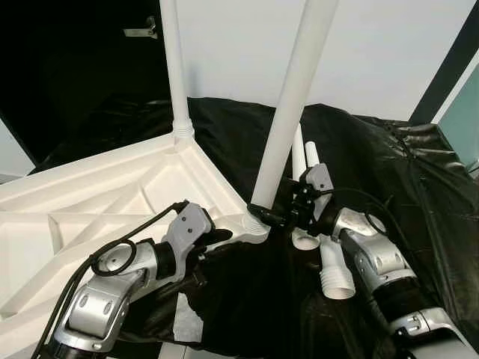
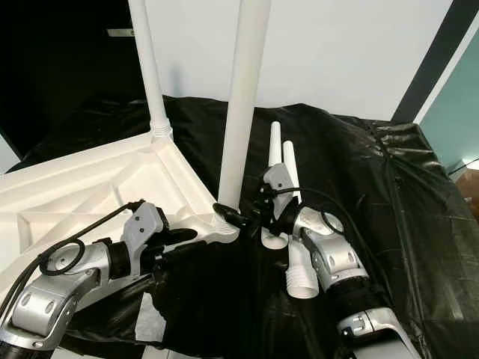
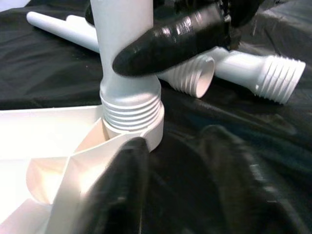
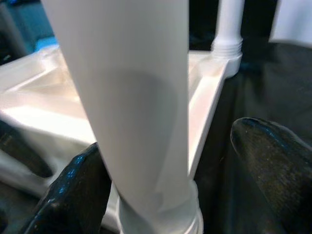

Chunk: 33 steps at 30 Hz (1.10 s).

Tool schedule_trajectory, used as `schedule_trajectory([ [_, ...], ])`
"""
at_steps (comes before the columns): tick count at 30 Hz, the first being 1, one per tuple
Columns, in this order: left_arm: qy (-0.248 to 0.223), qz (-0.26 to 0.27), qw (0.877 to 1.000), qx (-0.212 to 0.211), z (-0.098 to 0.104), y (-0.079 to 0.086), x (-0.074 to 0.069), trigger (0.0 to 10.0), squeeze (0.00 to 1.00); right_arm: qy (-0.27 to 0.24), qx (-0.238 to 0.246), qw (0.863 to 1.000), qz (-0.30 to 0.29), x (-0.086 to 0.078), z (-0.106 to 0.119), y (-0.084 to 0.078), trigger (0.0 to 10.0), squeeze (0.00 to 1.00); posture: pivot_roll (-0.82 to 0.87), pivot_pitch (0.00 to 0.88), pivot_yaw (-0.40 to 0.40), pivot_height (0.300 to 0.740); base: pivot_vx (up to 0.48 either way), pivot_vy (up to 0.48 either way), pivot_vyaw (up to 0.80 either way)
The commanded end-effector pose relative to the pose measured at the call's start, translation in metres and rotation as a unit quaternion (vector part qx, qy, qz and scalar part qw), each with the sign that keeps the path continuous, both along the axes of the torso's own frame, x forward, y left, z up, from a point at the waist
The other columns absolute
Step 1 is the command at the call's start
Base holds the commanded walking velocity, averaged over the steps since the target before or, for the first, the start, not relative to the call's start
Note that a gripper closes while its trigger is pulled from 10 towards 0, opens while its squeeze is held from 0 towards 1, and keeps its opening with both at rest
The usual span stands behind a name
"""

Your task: Building children table

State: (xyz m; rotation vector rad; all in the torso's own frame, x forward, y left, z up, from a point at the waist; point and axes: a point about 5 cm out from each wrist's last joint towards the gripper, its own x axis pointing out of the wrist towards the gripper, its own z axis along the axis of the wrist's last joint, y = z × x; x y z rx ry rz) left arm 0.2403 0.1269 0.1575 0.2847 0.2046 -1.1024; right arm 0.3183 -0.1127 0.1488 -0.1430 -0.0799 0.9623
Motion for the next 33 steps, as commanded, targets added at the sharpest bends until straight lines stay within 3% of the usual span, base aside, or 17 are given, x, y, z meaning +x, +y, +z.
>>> schedule_trajectory([
  [1,-0.008,0.046,0.999,0.003,0.0,0.002,0.005,10.0,1.0,0.009,-0.021,1.0,0.015,0.007,-0.001,-0.004,10.0,0.0,0.09,0.0,-0.061,0.74,0.0,0.0,0.0],
  [5,-0.012,0.05,0.999,0.006,0.0,0.003,0.006,10.0,1.0,0.016,-0.028,0.999,0.025,0.01,-0.002,-0.003,10.0,0.0,0.09,0.0,-0.06,0.74,0.0,0.0,0.0],
  [6,-0.015,0.049,0.999,0.008,0.0,0.003,0.007,10.0,0.2,0.018,-0.036,0.999,0.035,0.012,-0.003,-0.002,10.0,0.0,0.09,0.0,-0.063,0.74,0.0,0.0,0.0],
  [7,-0.015,0.049,0.999,0.008,0.0,0.003,0.007,10.0,0.2,0.018,-0.036,0.999,0.035,0.012,-0.003,-0.002,10.0,0.0,0.09,0.0,-0.063,0.74,0.0,0.0,0.0],
  [8,-0.018,0.05,0.999,0.011,0.0,0.003,0.007,10.0,0.0,0.021,-0.043,0.998,0.047,0.014,-0.004,0.0,8.7,0.0,0.09,0.0,-0.063,0.74,0.0,0.0,0.0],
  [11,-0.018,0.05,0.999,0.011,0.0,0.003,0.007,10.0,0.0,0.021,-0.043,0.998,0.047,0.014,-0.004,0.0,8.7,0.0,0.09,0.0,-0.063,0.74,0.0,0.0,0.0],
  [12,-0.02,0.052,0.998,0.013,0.0,0.003,0.008,10.0,0.0,0.024,-0.049,0.997,0.058,0.015,-0.004,0.002,2.8,0.0,0.09,0.0,-0.064,0.74,0.0,0.0,0.0],
  [13,-0.021,0.053,0.998,0.015,0.0,0.003,0.009,10.0,0.0,0.027,-0.053,0.996,0.067,0.017,-0.005,0.005,1.5,0.0,0.09,0.0,-0.063,0.74,0.0,0.0,0.0],
  [14,-0.021,0.053,0.998,0.015,0.0,0.003,0.009,10.0,0.0,0.027,-0.053,0.996,0.067,0.017,-0.005,0.005,1.5,0.0,0.09,0.0,-0.063,0.74,0.0,0.0,0.0],
  [15,-0.022,0.054,0.998,0.016,0.0,0.003,0.009,10.0,0.0,0.03,-0.054,0.995,0.075,0.018,-0.005,0.006,0.0,0.0,0.09,0.0,-0.064,0.74,0.0,0.0,0.0],
  [26,-0.027,0.055,0.998,0.019,0.0,0.003,0.01,10.0,0.0,0.044,-0.039,0.993,0.099,0.017,-0.008,0.012,0.0,0.0,0.1,0.0,-0.07,0.74,0.0,0.0,0.0],
  [27,-0.027,0.056,0.998,0.021,0.001,0.004,0.009,10.0,0.0,0.05,-0.03,0.994,0.09,0.014,-0.011,0.012,1.2,0.0,0.1,0.0,-0.079,0.74,0.0,0.0,0.0],
  [28,-0.028,0.056,0.998,0.022,0.0,0.004,0.009,10.0,0.0,0.053,-0.021,0.995,0.08,0.012,-0.013,0.012,3.1,0.0,0.1,0.0,-0.079,0.74,0.0,0.0,0.0],
  [29,-0.028,0.056,0.998,0.022,0.0,0.004,0.009,10.0,0.0,0.053,-0.021,0.995,0.08,0.012,-0.013,0.012,3.1,0.0,0.1,0.0,-0.079,0.74,0.0,0.0,0.0],
  [30,-0.028,0.057,0.998,0.022,0.0,0.004,0.009,10.0,0.0,0.055,-0.013,0.996,0.069,0.011,-0.013,0.013,9.9,0.0,0.1,0.0,-0.08,0.74,0.0,0.0,0.0],
  [33,-0.028,0.057,0.998,0.023,0.0,0.005,0.009,10.0,0.0,0.059,-0.007,0.997,0.056,0.01,-0.014,0.014,10.0,0.0,0.1,0.0,-0.08,0.74,0.0,0.0,0.0],
])
